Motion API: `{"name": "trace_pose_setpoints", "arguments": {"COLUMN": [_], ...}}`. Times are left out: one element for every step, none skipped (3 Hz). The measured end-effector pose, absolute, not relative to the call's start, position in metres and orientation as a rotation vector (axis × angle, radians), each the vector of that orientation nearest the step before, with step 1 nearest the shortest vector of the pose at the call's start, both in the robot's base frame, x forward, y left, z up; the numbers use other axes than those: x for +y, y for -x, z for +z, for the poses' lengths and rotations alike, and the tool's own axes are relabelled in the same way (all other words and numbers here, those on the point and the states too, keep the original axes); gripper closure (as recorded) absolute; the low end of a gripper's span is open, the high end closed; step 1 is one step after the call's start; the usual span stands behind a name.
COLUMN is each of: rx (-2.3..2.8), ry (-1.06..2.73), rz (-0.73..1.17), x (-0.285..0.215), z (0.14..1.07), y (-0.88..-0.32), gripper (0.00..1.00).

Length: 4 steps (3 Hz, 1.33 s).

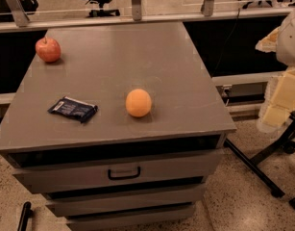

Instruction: Move orange near apple

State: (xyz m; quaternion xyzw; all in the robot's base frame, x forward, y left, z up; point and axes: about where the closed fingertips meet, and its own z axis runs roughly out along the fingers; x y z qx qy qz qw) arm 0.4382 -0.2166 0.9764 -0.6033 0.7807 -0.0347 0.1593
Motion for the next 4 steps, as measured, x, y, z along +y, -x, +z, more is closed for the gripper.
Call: {"name": "trace_pose_setpoints", "arguments": {"rx": [2.231, 2.176, 2.097, 2.002], "ry": [1.724, 1.759, 1.830, 1.908], "rz": [-0.099, -0.082, -0.053, -0.011], "x": [-0.217, -0.198, -0.165, -0.125], "z": [0.976, 0.973, 0.964, 0.957], "y": [-0.438, -0.452, -0.474, -0.496], "gripper": [0.00, 0.00, 0.00, 0.00]}}
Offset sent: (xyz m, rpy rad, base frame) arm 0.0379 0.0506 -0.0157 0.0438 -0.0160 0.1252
